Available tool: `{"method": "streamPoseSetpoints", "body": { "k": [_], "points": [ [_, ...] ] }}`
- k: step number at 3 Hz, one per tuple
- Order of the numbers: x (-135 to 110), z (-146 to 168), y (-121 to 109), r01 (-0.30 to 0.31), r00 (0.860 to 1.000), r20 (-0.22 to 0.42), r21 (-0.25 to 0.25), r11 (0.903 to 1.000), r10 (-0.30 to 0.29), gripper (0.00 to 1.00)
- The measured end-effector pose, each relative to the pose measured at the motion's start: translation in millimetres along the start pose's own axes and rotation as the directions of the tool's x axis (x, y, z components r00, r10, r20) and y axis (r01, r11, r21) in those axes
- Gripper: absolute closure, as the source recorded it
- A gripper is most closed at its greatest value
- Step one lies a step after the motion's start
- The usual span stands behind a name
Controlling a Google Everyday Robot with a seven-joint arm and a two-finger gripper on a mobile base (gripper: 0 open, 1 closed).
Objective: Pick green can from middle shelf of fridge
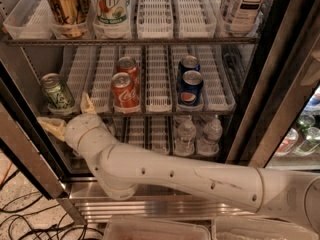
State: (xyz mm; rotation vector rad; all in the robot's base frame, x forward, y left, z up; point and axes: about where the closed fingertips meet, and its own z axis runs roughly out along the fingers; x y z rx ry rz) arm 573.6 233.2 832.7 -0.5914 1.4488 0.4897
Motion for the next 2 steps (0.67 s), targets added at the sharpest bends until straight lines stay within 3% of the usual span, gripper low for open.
{"method": "streamPoseSetpoints", "body": {
  "k": [2],
  "points": [
    [-4, 51, 0, 0.006, 0.999, 0.034, -0.091, 0.9959, -0.003, 0.22]
  ]
}}
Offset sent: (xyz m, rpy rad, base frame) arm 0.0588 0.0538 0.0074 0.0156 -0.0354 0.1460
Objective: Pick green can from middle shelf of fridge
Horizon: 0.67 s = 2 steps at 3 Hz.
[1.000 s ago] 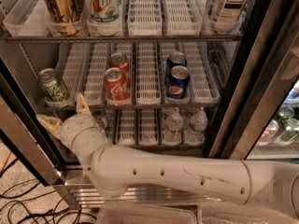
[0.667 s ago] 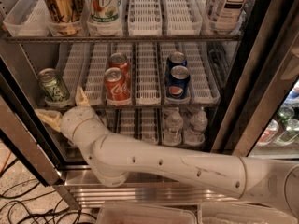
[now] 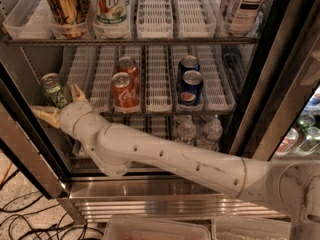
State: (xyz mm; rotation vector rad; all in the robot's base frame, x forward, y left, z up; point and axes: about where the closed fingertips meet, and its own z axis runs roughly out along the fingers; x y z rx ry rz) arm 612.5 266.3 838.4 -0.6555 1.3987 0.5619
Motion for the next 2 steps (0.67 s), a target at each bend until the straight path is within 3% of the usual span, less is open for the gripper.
{"method": "streamPoseSetpoints", "body": {
  "k": [1, 2],
  "points": [
    [1.9, 16.9, -1.0, -0.001, 1.0, 0.005, -0.021, 0.9998, 0.001, 0.23],
    [1.9, 16.9, -1.0, -0.001, 1.0, 0.005, -0.021, 0.9998, 0.001, 0.42]
  ]
}}
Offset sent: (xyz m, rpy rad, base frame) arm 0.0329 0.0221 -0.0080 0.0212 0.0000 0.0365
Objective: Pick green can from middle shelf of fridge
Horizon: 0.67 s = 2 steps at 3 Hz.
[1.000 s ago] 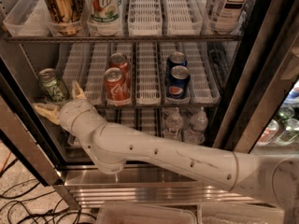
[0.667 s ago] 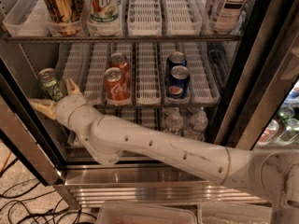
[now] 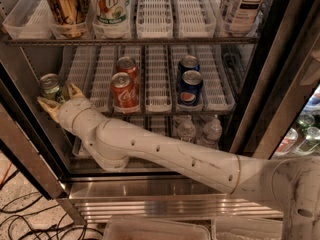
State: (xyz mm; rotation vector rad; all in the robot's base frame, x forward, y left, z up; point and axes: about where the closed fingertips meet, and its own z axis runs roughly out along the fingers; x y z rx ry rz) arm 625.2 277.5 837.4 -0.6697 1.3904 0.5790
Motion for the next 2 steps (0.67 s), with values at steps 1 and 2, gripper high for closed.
{"method": "streamPoseSetpoints", "body": {
  "k": [1, 2],
  "points": [
    [0.0, 0.0, 0.0, 0.0, 1.0, 0.0, 0.0, 1.0, 0.0, 0.65],
    [0.0, 0.0, 0.0, 0.0, 1.0, 0.0, 0.0, 1.0, 0.0, 0.88]
  ]
}}
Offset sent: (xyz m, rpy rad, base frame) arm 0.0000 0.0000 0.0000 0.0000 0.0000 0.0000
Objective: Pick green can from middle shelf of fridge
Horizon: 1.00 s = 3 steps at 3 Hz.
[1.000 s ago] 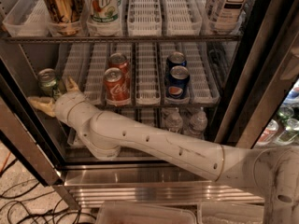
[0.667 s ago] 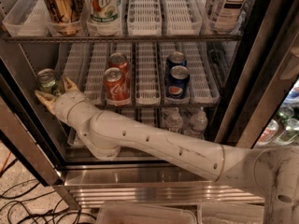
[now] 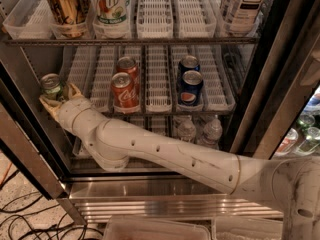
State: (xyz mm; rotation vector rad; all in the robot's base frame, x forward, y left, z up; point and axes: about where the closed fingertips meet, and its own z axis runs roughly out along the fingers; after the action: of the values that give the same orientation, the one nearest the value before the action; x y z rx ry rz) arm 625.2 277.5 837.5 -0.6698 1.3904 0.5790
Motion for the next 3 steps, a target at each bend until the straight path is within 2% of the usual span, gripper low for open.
{"method": "streamPoseSetpoints", "body": {
  "k": [1, 2, 3],
  "points": [
    [0, 0, 0, 0.0, 1.0, 0.0, 0.0, 1.0, 0.0, 1.0],
    [-21, -3, -2, 0.015, 0.999, 0.043, -0.013, 0.9998, -0.014, 1.0],
    [-50, -8, -6, 0.055, 0.994, 0.098, -0.02, 0.9983, -0.053, 1.0]
  ]
}}
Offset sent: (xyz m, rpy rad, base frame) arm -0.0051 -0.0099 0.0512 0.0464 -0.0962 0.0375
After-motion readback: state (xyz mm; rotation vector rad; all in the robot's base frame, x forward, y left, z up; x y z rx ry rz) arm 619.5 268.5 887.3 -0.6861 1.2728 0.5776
